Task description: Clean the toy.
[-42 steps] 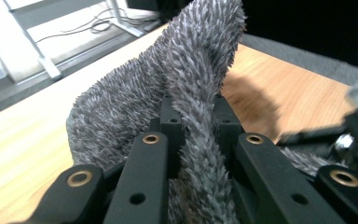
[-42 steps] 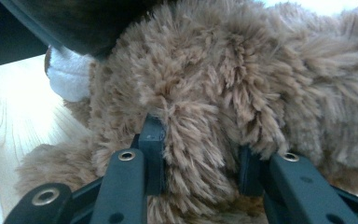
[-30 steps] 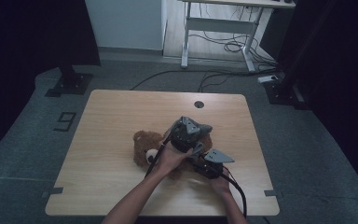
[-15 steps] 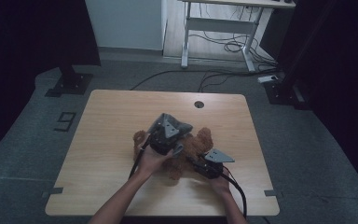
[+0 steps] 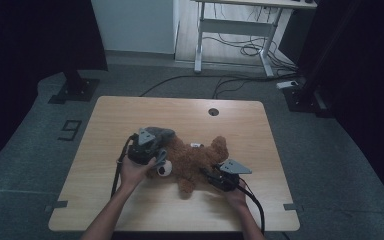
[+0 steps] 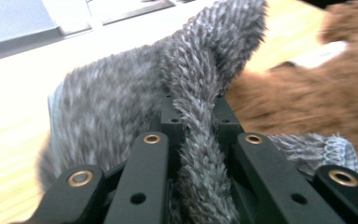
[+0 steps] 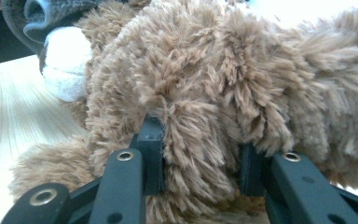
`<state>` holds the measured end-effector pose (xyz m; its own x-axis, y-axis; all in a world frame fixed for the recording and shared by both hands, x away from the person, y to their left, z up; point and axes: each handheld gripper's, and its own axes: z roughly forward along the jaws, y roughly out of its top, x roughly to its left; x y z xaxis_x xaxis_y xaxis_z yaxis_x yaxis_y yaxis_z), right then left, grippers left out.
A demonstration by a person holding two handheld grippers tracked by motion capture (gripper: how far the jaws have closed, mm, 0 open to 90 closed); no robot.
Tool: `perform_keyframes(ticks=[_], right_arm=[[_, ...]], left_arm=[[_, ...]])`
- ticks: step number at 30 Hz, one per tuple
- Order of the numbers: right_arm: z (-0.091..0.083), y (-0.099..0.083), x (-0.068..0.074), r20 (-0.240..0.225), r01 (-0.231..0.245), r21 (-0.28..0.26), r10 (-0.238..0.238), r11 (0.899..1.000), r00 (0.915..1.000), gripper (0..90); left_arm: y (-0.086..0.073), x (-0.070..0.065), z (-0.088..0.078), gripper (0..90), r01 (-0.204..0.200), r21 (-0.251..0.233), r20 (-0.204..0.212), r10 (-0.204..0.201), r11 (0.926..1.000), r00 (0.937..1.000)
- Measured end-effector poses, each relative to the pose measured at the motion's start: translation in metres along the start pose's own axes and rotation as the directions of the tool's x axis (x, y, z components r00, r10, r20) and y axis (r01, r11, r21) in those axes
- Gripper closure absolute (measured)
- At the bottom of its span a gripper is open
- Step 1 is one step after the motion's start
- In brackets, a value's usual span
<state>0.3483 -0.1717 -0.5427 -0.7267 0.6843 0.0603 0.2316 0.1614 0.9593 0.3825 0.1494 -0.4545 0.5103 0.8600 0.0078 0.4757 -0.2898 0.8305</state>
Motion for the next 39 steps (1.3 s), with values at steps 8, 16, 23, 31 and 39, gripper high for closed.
perform_keyframes(ticks=[8,16,23,31,39], right_arm=[[0.0,0.0,0.0,0.0,-0.002,-0.001,0.002,1.0,1.0,60.7],[-0.001,-0.001,0.0,0.004,0.001,-0.003,-0.001,1.0,1.0,60.5],[-0.001,-0.001,0.002,0.006,0.021,-0.008,-0.02,1.0,0.9998,60.1],[-0.002,-0.002,0.002,0.004,0.037,-0.013,-0.037,0.999,0.9993,57.4],[-0.01,0.006,0.0,0.008,-0.036,0.012,0.035,0.999,0.9993,29.2]], left_arm=[[-0.035,0.038,0.004,79.6,0.086,0.094,-0.05,-0.081,0.9919,0.9954],[-0.001,0.022,-0.011,79.4,0.009,0.038,-0.042,-0.007,0.9992,0.9991],[0.045,-0.014,0.006,79.2,-0.036,0.024,0.045,0.035,0.9991,0.9984],[0.031,-0.028,0.043,79.3,-0.03,0.126,0.087,0.019,0.9916,0.996],[0.012,-0.033,0.037,79.9,-0.024,0.087,0.105,0.015,0.9959,0.9943]])
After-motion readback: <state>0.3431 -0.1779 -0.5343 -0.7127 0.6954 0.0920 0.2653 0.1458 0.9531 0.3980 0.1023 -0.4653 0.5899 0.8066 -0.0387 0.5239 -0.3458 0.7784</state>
